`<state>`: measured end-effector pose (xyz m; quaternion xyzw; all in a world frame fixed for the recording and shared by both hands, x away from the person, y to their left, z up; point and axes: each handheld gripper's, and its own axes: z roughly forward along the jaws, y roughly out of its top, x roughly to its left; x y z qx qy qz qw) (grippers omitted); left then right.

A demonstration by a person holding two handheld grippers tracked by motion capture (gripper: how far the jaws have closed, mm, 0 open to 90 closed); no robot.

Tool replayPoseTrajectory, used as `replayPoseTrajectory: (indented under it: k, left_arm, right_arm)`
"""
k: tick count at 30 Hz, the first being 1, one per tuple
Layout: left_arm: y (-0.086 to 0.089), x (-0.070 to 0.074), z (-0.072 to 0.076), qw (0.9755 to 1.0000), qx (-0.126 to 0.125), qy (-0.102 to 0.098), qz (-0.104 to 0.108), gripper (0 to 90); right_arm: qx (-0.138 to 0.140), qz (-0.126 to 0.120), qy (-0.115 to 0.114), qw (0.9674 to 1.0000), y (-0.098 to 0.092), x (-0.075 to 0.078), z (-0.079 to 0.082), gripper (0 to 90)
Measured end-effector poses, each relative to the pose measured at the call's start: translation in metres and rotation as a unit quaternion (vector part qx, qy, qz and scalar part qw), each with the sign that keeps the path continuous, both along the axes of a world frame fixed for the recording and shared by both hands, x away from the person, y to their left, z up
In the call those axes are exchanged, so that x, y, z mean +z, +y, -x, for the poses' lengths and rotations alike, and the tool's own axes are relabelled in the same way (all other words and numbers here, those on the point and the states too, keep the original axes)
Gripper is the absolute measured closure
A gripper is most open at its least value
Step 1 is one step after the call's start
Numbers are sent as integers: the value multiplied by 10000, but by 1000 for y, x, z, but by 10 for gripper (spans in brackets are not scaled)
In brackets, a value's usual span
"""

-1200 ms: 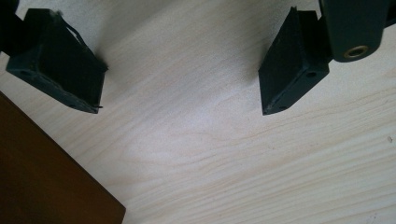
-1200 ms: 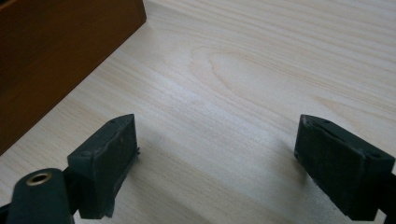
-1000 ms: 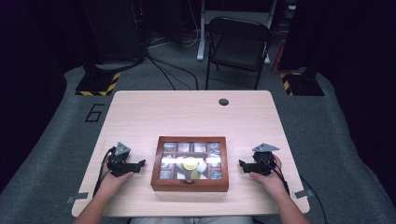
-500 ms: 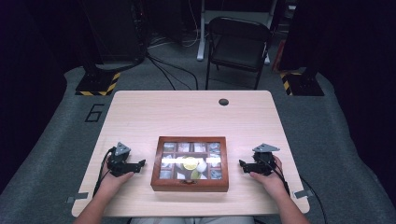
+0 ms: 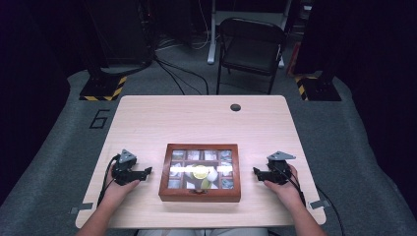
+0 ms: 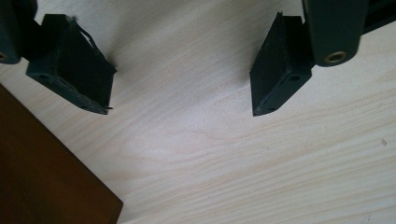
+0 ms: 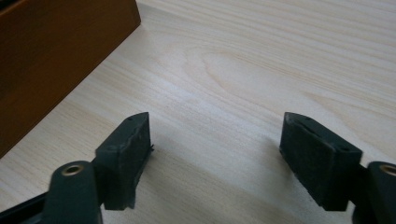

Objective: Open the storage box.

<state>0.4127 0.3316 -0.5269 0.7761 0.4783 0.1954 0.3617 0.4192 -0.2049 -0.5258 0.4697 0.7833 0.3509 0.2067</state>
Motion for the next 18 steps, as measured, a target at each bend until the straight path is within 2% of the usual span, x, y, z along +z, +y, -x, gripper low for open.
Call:
replayPoseTrajectory:
  k: [4, 7, 10, 12, 14, 15, 18]
  left_arm:
    - [-2, 2, 2, 10000, -33, 84, 40, 265]
    - [-5, 4, 4, 9998, -127, 128, 21, 277]
    - [-12, 10, 9, 9994, -285, 193, -2, 305]
    - [-13, 11, 10, 9994, -285, 201, 39, 315]
    - [-15, 17, 16, 9988, -373, 278, 168, 319]
    - [-17, 19, 19, 9987, -391, 244, 227, 321]
    - [-20, 26, 25, 9980, -540, 227, 243, 324]
  right_arm:
    - [-39, -14, 53, 10000, -1, 2, 2, 323]
    - [-26, 25, 100, 9999, -1, 4, 3, 341]
    - [197, 115, 98, 9997, 6, 10, 9, 357]
    - [211, 88, 76, 9997, 8, 12, 10, 358]
    - [256, -14, 61, 9997, 12, 16, 14, 359]
    - [283, -54, 44, 9996, 13, 18, 16, 359]
    - [305, -133, -45, 9994, 16, 25, 22, 358]
